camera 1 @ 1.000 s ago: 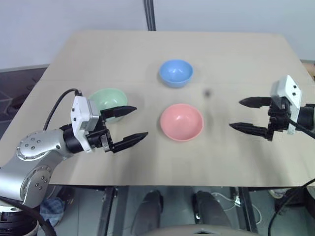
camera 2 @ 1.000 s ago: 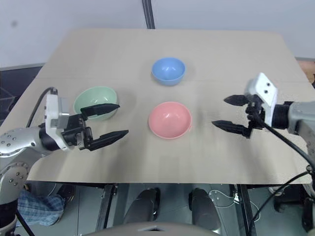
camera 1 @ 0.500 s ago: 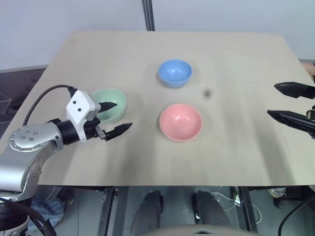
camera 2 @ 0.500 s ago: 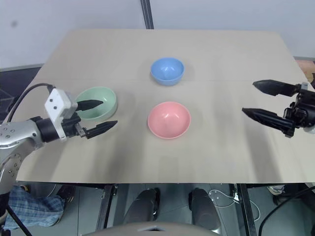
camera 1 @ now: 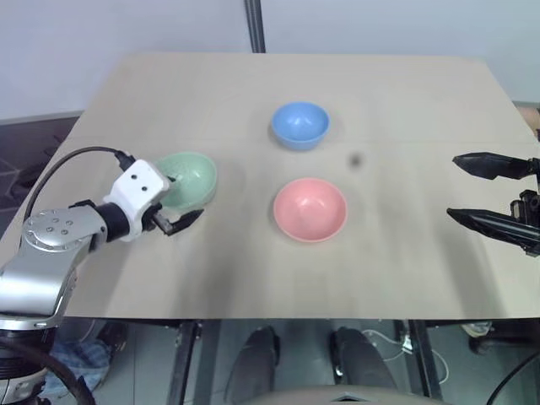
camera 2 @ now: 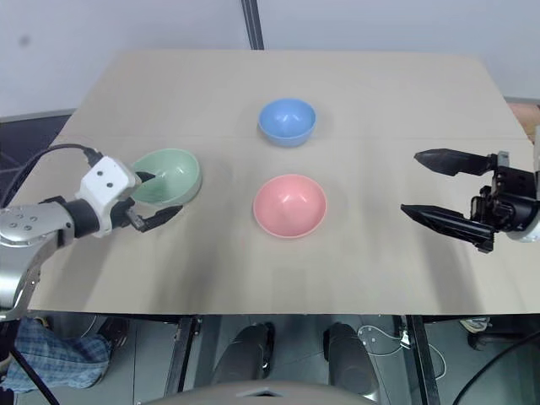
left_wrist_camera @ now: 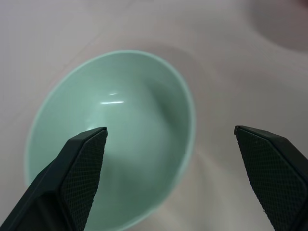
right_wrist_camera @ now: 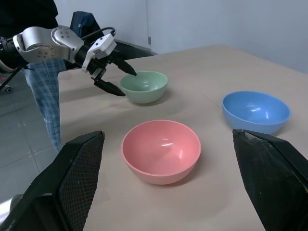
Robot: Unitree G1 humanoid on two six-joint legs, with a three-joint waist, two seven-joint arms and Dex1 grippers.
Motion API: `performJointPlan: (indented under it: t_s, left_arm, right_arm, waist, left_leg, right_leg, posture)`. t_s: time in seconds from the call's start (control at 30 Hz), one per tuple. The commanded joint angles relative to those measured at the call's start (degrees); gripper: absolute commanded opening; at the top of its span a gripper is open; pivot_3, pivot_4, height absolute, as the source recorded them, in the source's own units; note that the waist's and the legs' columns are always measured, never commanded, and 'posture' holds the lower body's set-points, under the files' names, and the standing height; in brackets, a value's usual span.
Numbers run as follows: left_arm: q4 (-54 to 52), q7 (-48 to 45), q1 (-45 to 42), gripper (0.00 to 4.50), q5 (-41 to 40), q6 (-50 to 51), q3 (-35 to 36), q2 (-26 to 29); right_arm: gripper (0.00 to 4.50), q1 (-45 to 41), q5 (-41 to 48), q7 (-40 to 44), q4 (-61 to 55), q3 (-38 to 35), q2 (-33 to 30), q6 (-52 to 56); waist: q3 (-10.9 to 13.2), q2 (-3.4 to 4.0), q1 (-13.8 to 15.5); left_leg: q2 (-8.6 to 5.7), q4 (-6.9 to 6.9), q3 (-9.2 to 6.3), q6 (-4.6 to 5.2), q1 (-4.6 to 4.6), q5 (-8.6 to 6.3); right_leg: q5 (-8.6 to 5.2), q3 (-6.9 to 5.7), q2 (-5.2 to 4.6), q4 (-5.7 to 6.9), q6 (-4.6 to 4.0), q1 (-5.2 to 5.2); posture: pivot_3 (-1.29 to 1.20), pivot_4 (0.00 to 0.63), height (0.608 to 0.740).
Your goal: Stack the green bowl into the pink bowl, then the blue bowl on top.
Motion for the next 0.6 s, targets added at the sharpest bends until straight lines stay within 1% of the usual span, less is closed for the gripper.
performJointPlan:
  t_s: [0.03, 0.23, 0.33, 0.43, 0.53, 0.57, 0.6]
  left_arm:
    - [0.92, -0.48, -0.07, 4.50, 3.88, -4.08, -2.03, 1.03]
    - [5.69, -2.84, -2.33, 4.50, 8.99, -9.87, -7.67, 1.23]
    - [8.00, -4.02, -4.65, 4.50, 9.32, -11.07, -8.89, 0.59]
    - [10.24, -5.56, -6.20, 4.50, 10.07, -12.31, -9.66, 1.08]
    - [11.81, -7.53, -8.15, 3.70, 9.03, -12.01, -9.17, 1.35]
    - [12.05, -7.94, -8.57, 2.97, 8.90, -11.99, -9.10, 1.29]
    - [12.15, -8.38, -8.69, 2.76, 8.95, -12.21, -9.14, 1.33]
  right_arm:
    - [4.46, -0.38, 1.58, -1.23, -0.58, -1.07, -1.04, -1.44]
    - [4.46, 0.06, 1.92, -2.07, -0.56, -0.97, -1.30, -2.09]
    - [4.46, 0.38, 1.99, -2.41, -0.70, -1.26, -1.40, -2.35]
    - [4.46, 1.30, 2.21, -2.50, -1.03, -1.76, -1.65, -2.54]
    - [4.50, 2.30, 2.46, -2.96, -1.25, -2.23, -1.79, -2.74]
    - [4.50, 2.48, 2.59, -3.19, -1.28, -2.31, -1.79, -2.80]
    - [4.50, 2.63, 2.73, -3.33, -1.36, -2.40, -1.83, -2.84]
  waist:
    - [0.00, 0.00, 0.03]
    - [0.00, 0.00, 0.07]
    - [0.00, 0.00, 0.07]
    - [0.00, 0.00, 0.07]
    - [0.00, 0.00, 0.01]
    - [0.00, 0.00, -0.01]
    - [0.00, 0.00, -0.01]
  left_leg:
    - [0.00, -0.01, 0.00, 0.00, 0.00, 0.00]
    - [-0.01, -0.01, 0.00, 0.00, 0.00, 0.00]
    - [0.00, 0.00, -0.01, 0.00, -0.01, 0.00]
    - [-0.01, 0.00, -0.01, 0.00, -0.01, 0.00]
    - [-0.01, -0.01, 0.00, 0.00, -0.02, 0.00]
    - [-0.01, -0.01, 0.00, 0.00, -0.02, 0.00]
    - [-0.01, -0.01, 0.00, 0.00, -0.02, 0.00]
  right_leg:
    - [0.00, 0.00, 0.00, 0.00, 0.00, 0.00]
    - [0.00, 0.00, 0.00, 0.00, 0.00, 0.00]
    - [0.00, -0.01, 0.00, 0.01, 0.00, 0.00]
    - [0.00, -0.01, 0.00, 0.00, 0.00, 0.00]
    - [0.00, 0.00, 0.00, 0.00, 0.00, -0.01]
    - [0.00, -0.01, 0.00, 0.00, 0.00, -0.01]
    - [0.00, 0.00, 0.00, 0.00, 0.00, -0.01]
  posture:
    - [0.00, 0.150, 0.740]
    - [0.00, 0.150, 0.740]
    - [0.00, 0.150, 0.740]
    - [0.00, 0.150, 0.740]
    - [0.00, 0.150, 0.740]
    - [0.00, 0.150, 0.740]
    - [0.00, 0.150, 0.740]
